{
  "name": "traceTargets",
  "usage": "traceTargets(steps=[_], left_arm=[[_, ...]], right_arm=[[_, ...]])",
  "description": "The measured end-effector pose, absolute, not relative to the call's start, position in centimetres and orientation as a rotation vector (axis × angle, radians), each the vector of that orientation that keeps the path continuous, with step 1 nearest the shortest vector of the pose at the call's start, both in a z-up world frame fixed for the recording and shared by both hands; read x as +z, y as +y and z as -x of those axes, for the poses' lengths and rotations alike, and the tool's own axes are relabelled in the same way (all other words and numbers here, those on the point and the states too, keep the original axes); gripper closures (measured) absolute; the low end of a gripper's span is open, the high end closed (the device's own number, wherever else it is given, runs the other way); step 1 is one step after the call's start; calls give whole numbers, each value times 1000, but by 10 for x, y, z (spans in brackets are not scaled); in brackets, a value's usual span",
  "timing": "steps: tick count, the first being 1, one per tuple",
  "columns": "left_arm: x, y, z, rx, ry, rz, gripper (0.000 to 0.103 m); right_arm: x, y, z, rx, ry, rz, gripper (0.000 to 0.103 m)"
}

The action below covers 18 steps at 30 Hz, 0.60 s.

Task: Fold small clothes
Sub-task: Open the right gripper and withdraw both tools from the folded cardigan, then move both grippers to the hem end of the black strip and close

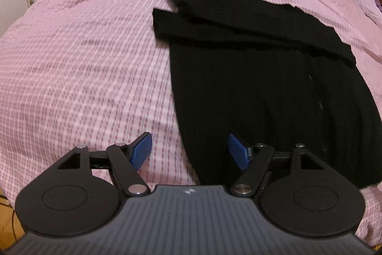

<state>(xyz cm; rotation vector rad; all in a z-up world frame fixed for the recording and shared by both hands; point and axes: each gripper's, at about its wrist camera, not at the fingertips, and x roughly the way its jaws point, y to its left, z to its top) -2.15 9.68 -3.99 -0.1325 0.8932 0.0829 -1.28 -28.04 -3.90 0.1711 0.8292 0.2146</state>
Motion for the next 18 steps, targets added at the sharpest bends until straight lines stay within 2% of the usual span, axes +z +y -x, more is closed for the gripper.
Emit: traceTargets(steps=[18], left_arm=[[-66, 89, 34, -18, 908, 184, 27]], right_arm=[[-60, -281, 20, 225, 901, -218, 47]])
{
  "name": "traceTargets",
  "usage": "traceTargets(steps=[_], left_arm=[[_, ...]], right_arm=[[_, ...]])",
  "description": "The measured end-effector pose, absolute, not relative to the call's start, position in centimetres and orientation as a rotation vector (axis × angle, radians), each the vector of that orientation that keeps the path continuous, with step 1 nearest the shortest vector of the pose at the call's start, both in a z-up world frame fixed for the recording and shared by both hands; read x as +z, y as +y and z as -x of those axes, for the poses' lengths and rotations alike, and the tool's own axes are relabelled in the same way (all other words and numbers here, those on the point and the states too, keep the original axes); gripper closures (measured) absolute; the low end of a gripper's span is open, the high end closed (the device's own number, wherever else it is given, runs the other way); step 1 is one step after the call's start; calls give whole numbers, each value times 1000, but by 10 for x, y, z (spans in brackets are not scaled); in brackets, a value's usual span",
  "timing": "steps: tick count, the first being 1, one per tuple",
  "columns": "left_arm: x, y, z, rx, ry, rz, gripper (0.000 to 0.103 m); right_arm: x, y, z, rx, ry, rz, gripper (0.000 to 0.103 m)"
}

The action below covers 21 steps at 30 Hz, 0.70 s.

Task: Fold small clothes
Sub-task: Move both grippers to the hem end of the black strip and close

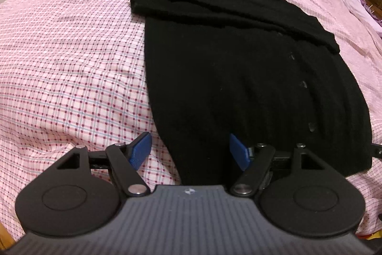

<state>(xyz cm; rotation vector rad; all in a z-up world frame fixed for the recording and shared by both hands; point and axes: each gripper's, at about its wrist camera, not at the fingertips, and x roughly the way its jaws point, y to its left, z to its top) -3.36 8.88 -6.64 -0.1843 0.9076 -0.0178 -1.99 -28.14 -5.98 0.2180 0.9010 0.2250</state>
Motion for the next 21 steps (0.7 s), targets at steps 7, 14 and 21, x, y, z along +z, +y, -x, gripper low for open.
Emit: traceTargets(steps=[7, 14, 21], left_arm=[[-72, 85, 38, -15, 884, 178, 28], [-74, 84, 45, -66, 890, 200, 31], [-81, 75, 40, -44, 927, 183, 28]], right_arm=[[-70, -279, 21, 253, 892, -244, 35], [-76, -280, 21, 284, 892, -235, 29], [-79, -279, 21, 313, 886, -227, 25]])
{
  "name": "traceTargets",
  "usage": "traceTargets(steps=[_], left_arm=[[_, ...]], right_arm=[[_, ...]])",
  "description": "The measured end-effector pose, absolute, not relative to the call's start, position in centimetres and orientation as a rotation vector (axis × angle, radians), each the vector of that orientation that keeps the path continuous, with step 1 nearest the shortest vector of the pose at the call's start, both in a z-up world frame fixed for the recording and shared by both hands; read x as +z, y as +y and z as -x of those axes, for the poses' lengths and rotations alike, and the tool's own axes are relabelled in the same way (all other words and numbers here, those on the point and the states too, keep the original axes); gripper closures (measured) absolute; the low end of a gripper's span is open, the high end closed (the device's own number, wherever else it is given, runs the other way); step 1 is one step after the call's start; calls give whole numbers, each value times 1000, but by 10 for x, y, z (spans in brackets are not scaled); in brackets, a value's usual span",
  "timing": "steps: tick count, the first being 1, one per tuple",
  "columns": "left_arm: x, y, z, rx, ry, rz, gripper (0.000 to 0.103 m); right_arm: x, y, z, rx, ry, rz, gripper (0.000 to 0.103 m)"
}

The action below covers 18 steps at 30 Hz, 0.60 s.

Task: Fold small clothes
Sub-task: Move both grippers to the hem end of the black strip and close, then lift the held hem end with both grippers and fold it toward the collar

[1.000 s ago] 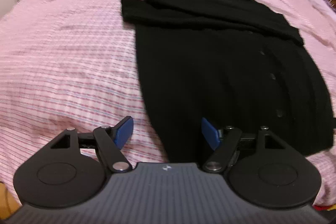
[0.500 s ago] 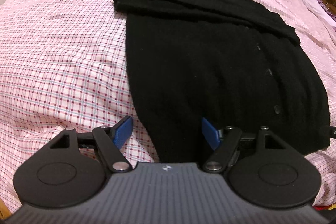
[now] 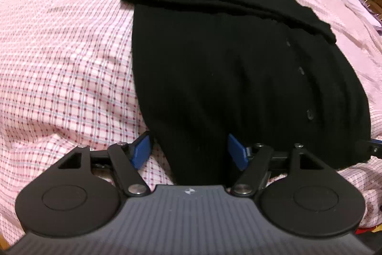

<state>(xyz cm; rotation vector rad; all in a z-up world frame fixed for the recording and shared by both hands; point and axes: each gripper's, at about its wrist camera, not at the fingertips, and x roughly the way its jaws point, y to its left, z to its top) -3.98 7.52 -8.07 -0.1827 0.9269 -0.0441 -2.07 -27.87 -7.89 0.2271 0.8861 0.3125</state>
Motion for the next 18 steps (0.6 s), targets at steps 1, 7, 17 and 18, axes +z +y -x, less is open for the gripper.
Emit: traceTargets(steps=[1, 7, 17, 18], left_arm=[[-82, 75, 39, -46, 933, 184, 27], [-81, 73, 42, -88, 932, 208, 28], [-84, 87, 49, -97, 949, 287, 66], [-85, 87, 47, -96, 952, 287, 66]], right_arm=[[-79, -279, 21, 315, 885, -228, 24], [-76, -283, 27, 357, 857, -253, 24], [-83, -288, 27, 379, 865, -282, 70], [-83, -289, 28, 381, 864, -284, 70]])
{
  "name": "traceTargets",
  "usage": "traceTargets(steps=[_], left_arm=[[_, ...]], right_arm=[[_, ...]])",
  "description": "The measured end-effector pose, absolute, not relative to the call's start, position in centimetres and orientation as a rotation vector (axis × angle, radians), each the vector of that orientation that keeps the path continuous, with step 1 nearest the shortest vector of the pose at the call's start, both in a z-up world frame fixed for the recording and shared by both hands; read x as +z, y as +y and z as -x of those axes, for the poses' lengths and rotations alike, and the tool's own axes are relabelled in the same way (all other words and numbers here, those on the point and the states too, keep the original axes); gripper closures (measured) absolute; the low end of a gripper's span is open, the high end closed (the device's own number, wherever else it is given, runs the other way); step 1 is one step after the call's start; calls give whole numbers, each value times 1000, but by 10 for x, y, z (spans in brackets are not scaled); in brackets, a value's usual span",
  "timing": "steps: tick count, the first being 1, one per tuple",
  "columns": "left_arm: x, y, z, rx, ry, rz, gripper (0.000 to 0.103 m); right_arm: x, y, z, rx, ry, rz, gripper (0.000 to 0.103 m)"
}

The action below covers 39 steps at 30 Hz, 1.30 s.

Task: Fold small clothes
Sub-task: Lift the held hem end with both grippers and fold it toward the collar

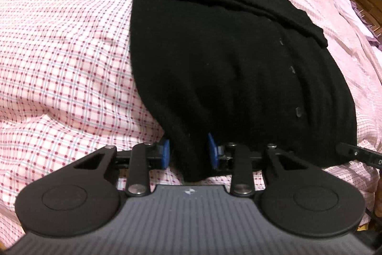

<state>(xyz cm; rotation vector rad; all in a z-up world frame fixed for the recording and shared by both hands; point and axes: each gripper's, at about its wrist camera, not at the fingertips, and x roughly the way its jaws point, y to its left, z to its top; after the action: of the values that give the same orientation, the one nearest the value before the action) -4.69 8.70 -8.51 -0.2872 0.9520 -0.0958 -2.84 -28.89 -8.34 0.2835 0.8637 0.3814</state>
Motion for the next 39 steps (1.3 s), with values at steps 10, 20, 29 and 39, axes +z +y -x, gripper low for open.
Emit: traceTargets(steps=[10, 20, 29, 39], left_arm=[[-88, 96, 43, -146, 931, 348, 72], [-56, 114, 52, -189, 841, 444, 91], [-21, 112, 54, -197, 731, 461, 94], [25, 115, 9, -141, 590, 506, 96]], right_arm=[[-83, -290, 31, 380, 854, -305, 71], [-61, -320, 36, 435, 723, -559, 92], [-35, -326, 36, 471, 604, -629, 93], [-4, -331, -3, 457, 474, -689, 93]])
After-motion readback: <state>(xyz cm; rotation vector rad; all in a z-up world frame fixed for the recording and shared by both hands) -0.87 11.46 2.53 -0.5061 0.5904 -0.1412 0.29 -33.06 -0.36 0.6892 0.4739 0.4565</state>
